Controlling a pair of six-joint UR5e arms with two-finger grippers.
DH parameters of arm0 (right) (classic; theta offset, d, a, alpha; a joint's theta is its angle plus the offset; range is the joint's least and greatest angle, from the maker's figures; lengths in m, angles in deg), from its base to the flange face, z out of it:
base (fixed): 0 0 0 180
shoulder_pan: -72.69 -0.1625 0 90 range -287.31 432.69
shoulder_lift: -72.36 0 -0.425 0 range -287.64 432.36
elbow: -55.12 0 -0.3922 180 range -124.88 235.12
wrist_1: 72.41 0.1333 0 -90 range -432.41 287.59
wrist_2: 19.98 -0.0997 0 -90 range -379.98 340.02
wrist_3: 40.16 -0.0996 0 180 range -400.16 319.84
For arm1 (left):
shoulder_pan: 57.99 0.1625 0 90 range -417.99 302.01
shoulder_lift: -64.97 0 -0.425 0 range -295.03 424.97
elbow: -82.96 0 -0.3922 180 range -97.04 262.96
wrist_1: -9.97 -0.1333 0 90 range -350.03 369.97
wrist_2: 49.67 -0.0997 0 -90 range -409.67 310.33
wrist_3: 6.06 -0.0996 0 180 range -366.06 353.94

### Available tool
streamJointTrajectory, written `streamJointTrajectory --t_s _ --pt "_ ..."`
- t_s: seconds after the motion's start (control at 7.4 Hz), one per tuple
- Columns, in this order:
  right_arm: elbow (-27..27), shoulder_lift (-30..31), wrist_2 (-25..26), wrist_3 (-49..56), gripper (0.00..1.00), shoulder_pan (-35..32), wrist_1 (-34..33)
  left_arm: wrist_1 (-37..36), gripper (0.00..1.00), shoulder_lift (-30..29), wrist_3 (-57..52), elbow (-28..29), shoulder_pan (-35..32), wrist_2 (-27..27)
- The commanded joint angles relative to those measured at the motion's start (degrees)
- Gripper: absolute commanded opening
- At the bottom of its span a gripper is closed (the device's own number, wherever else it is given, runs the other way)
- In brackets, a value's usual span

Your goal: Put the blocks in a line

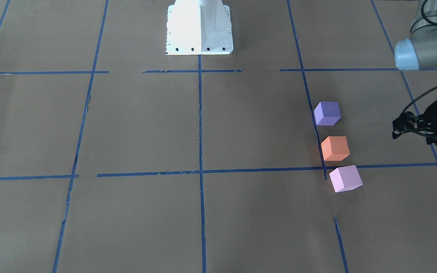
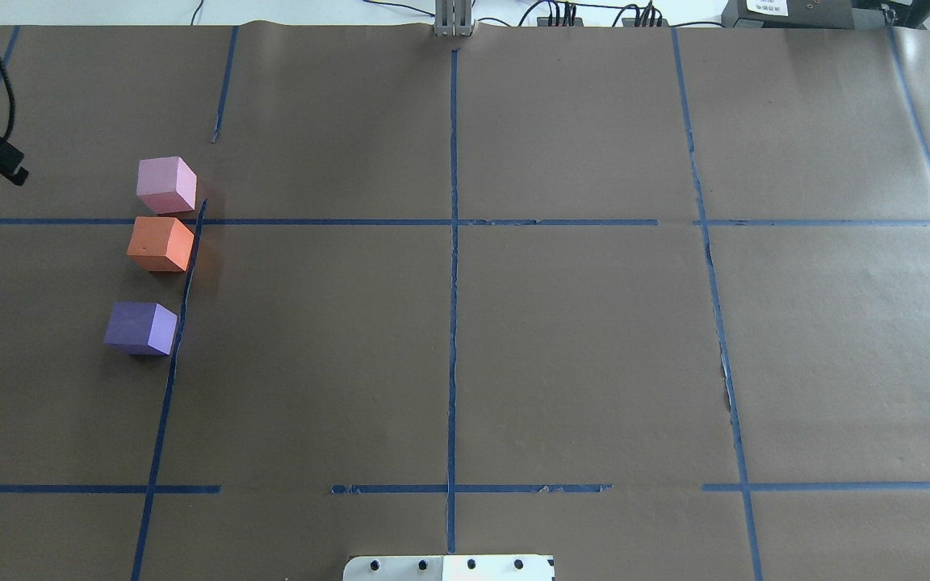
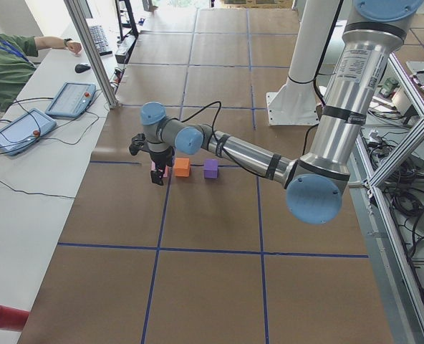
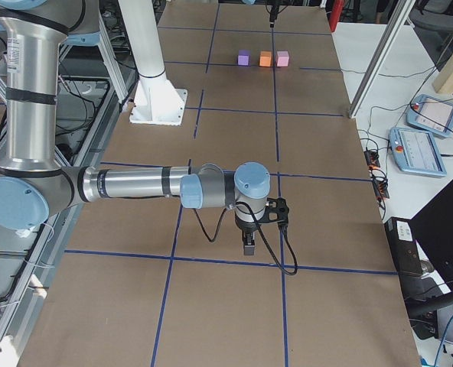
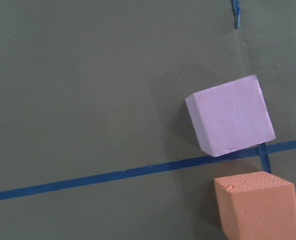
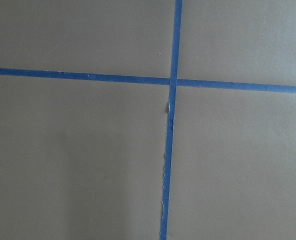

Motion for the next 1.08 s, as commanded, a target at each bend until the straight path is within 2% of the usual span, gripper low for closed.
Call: streamJointTrajectory --t_s 0.0,0.14,0.27,0.68,0.95 --pt "0.0 0.0 0.0 0.0 1.00 0.0 0.0 -0.7 1.00 3.5 -17.6 5.0 -9.9 0.6" --pt "0.0 0.0 0.0 0.0 1.00 0.0 0.0 -0.9 1.00 4.2 -25.9 6.6 -13.6 0.6" --pt "0.0 0.0 0.0 0.0 1.00 0.0 0.0 -0.7 1.00 6.9 -27.2 6.7 -15.7 0.8" --pt "0.0 0.0 0.0 0.0 1.00 0.0 0.0 -1.4 1.00 7.4 -26.3 6.8 -17.4 1.5" --pt "0.0 0.0 0.0 0.0 1.00 0.0 0.0 -1.1 1.00 7.6 -19.8 6.8 -17.3 4.8"
